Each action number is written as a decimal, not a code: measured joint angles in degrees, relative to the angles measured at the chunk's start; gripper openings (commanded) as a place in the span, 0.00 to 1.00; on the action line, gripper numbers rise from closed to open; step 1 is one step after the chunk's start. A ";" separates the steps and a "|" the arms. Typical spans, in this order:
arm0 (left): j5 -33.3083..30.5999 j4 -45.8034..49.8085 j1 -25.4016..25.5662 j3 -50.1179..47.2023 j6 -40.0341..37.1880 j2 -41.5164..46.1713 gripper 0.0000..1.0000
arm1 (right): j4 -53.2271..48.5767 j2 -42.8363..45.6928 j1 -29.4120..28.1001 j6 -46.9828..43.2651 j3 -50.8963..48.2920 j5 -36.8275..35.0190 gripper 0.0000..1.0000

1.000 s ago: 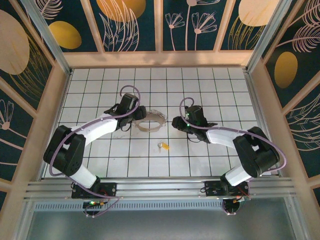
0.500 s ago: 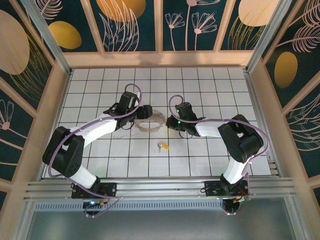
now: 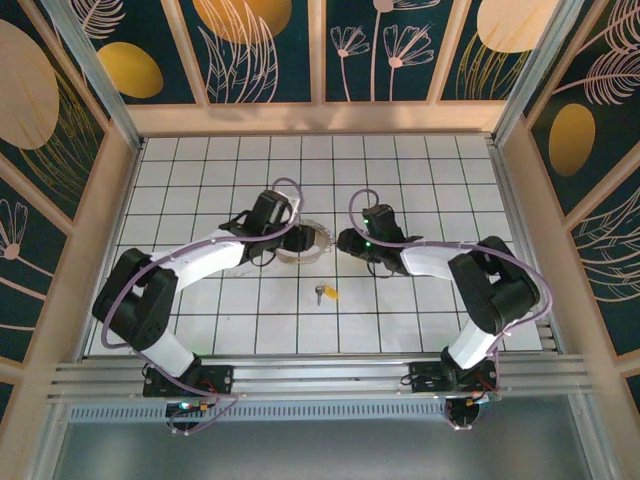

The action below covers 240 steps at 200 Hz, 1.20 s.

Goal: Put the keys on the keyring

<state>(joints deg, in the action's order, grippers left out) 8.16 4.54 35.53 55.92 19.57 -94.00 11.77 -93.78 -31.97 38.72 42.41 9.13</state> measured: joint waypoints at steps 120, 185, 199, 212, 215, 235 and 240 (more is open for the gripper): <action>-7.28 8.02 7.19 13.18 -13.44 -14.03 0.37 | 0.48 13.53 8.76 -0.85 -12.11 0.00 0.75; -7.17 9.25 7.23 14.60 -15.54 -16.17 0.38 | 1.97 13.55 10.29 -0.85 -12.90 1.03 0.76; -7.15 9.25 7.23 14.60 -15.56 -16.22 0.38 | 2.23 13.53 10.29 -0.83 -12.92 1.29 0.76; -7.13 9.25 7.23 14.60 -15.72 -16.22 0.38 | 2.54 13.49 10.29 -0.83 -12.92 1.44 0.76; -7.13 9.25 7.23 14.60 -15.74 -16.22 0.38 | 2.60 13.46 10.29 -0.85 -12.92 1.46 0.76; -6.91 9.22 7.23 14.60 -15.76 -16.46 0.39 | 2.89 13.27 10.29 -0.83 -12.92 1.49 0.76; -6.78 9.20 7.23 14.60 -15.76 -16.55 0.39 | 2.95 13.20 10.34 -0.85 -12.92 1.51 0.76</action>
<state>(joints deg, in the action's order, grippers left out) 1.39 13.74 42.76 70.52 3.81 -110.54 14.72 -80.58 -21.63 37.87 29.50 10.63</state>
